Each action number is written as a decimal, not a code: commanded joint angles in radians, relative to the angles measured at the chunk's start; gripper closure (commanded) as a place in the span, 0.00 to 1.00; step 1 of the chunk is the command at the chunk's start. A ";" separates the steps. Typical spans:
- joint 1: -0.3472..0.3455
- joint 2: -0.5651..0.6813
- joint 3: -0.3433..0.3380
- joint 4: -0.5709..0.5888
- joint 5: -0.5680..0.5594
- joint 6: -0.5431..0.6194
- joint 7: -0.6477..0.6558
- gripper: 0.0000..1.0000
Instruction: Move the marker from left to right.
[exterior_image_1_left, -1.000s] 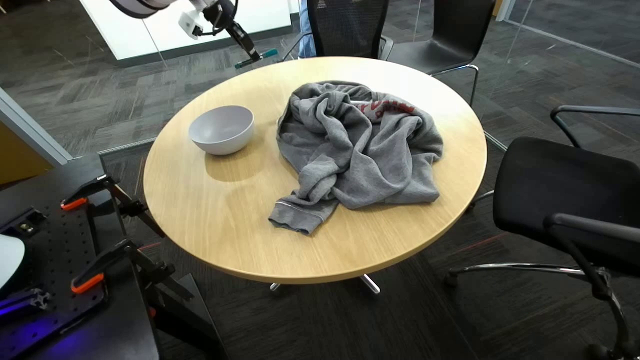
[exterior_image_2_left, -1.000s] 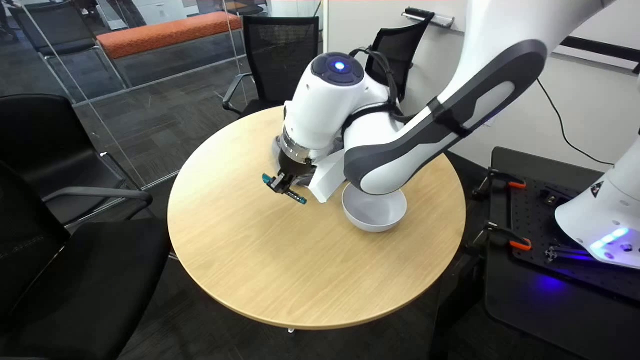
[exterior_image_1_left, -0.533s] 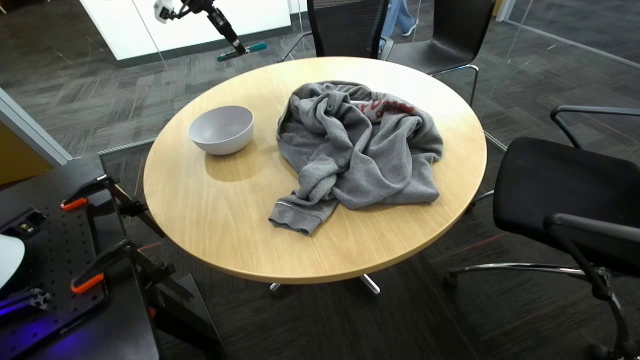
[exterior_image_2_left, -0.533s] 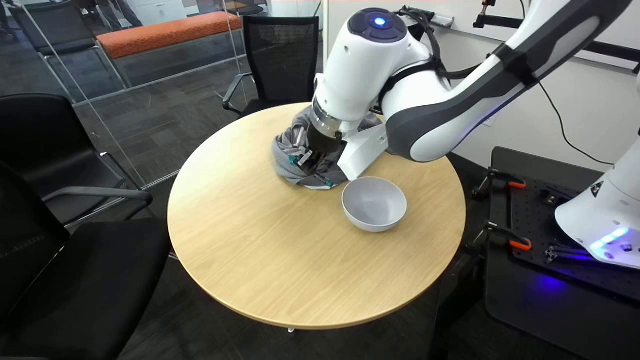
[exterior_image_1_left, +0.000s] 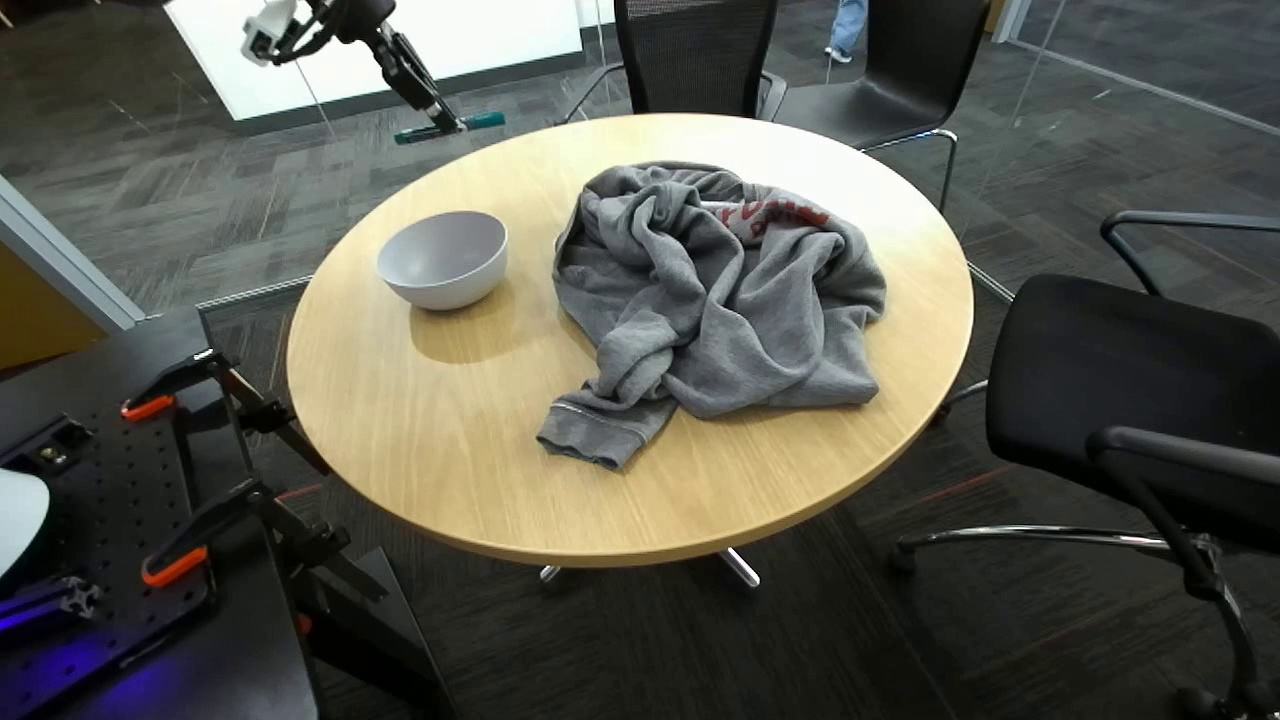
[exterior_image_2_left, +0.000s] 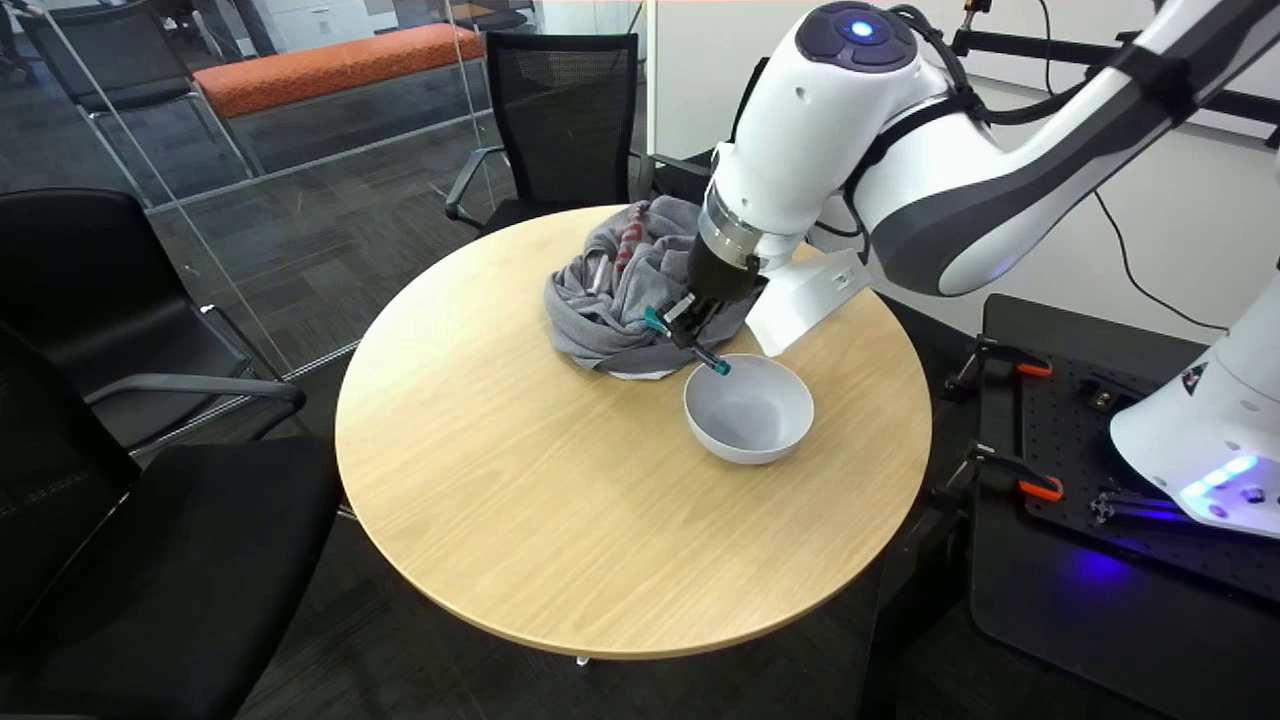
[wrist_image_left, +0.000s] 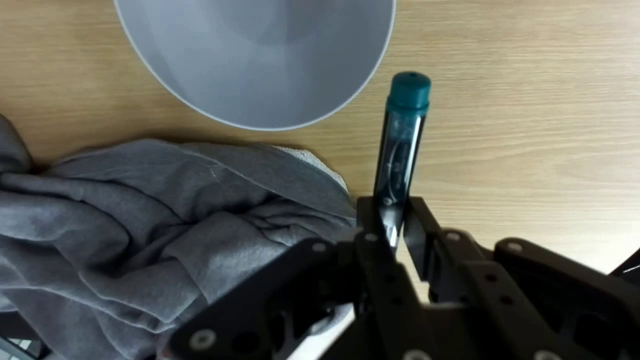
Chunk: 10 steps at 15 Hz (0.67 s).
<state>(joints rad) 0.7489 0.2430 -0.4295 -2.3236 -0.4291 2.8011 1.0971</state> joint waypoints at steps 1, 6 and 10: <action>0.005 -0.080 -0.019 -0.102 -0.012 0.027 0.084 0.95; 0.004 -0.120 -0.045 -0.195 -0.022 0.048 0.210 0.95; 0.034 -0.142 -0.096 -0.225 -0.137 0.033 0.386 0.95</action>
<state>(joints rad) 0.7461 0.1524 -0.4764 -2.5101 -0.4593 2.8223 1.3469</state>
